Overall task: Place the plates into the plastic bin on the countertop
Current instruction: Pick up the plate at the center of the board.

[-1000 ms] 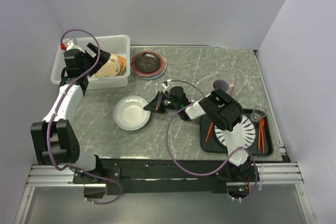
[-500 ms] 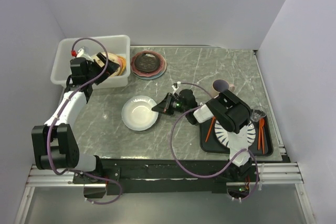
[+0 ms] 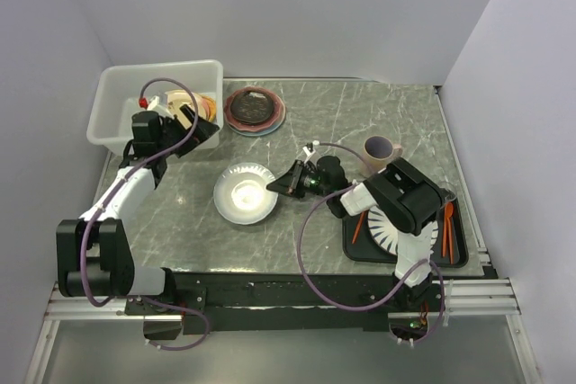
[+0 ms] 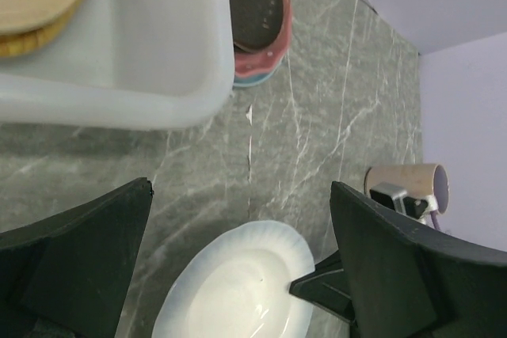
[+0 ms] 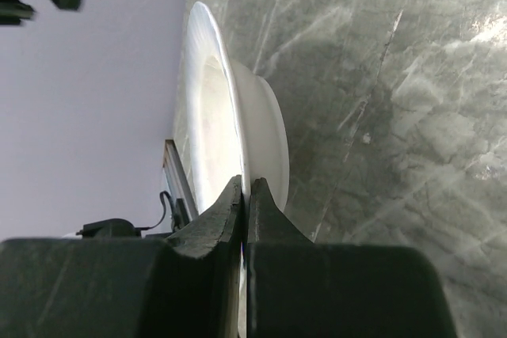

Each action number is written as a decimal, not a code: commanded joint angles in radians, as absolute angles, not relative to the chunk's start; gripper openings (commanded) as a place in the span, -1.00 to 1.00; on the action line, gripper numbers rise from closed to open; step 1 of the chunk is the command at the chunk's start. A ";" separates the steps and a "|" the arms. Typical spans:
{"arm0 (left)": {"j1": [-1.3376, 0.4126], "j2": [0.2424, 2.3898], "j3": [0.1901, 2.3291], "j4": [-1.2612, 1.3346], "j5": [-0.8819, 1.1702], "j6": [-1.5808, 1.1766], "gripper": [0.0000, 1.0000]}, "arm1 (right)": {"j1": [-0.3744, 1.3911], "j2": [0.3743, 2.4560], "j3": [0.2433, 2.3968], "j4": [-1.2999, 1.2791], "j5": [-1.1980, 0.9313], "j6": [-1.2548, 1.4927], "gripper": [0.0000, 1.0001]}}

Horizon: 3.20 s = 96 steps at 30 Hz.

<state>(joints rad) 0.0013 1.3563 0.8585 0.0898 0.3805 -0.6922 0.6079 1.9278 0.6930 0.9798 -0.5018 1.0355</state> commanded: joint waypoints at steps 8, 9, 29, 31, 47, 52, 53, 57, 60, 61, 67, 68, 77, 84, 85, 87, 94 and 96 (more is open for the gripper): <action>-0.067 1.279 0.724 0.209 0.459 -0.690 0.99 | 0.571 1.767 0.632 1.152 -0.515 1.065 -1.00; -0.072 1.276 0.709 0.209 0.456 -0.689 0.99 | 0.566 1.758 0.629 1.151 -0.514 1.063 -1.00; -0.187 1.261 0.522 0.351 0.495 -0.733 0.96 | 0.535 1.634 0.575 1.098 -0.500 1.029 -1.00; -0.198 1.266 0.514 0.363 0.499 -0.739 0.93 | 0.534 1.626 0.571 1.094 -0.499 1.026 -1.00; -0.229 1.273 0.472 0.394 0.509 -0.752 0.45 | 0.531 1.592 0.563 1.063 -0.482 1.009 -1.00; -0.230 1.284 0.451 0.440 0.528 -0.768 -0.17 | 0.531 1.595 0.558 1.072 -0.483 1.014 -1.00; -0.230 1.285 0.446 0.452 0.534 -0.779 -0.38 | 0.531 1.594 0.557 1.069 -0.483 1.011 -1.00; -0.235 1.305 0.436 0.486 0.548 -0.792 -0.82 | 0.531 1.589 0.558 1.060 -0.479 1.006 -1.00; -0.236 1.316 0.436 0.491 0.546 -0.793 -0.99 | 0.531 1.588 0.558 1.061 -0.482 1.005 -1.00; -0.236 1.321 0.437 0.494 0.546 -0.793 -0.99 | 0.531 1.591 0.558 1.060 -0.482 1.005 -1.00; -0.239 1.328 0.439 0.482 0.529 -0.795 -0.99 | 0.529 1.608 0.569 1.057 -0.485 1.005 -1.00; -0.239 1.328 0.439 0.480 0.529 -0.793 -0.99 | 0.529 1.612 0.572 1.060 -0.488 1.008 -1.00; -0.239 1.322 0.445 0.479 0.523 -0.798 -0.99 | 0.526 1.651 0.587 1.074 -0.505 1.020 -0.79; -0.239 1.319 0.448 0.471 0.519 -0.792 -0.99 | 0.526 1.666 0.589 1.080 -0.505 1.019 -0.30; -0.241 1.318 0.446 0.474 0.518 -0.793 -0.99 | 0.528 1.667 0.588 1.083 -0.505 1.022 -0.25; -0.241 1.318 0.443 0.479 0.520 -0.798 -0.99 | 0.528 1.672 0.591 1.083 -0.508 1.022 -0.20; -0.241 1.322 0.436 0.497 0.526 -0.813 -0.99 | 0.528 1.658 0.594 1.060 -0.495 1.009 0.28; -0.241 1.325 0.434 0.500 0.525 -0.813 -0.99 | 0.528 1.658 0.594 1.052 -0.494 1.005 0.35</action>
<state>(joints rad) -0.2371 1.3266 0.4355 0.4442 0.5190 -0.8070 0.5220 1.6772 0.5556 0.9794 -0.4999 1.0245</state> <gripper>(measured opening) 0.192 0.646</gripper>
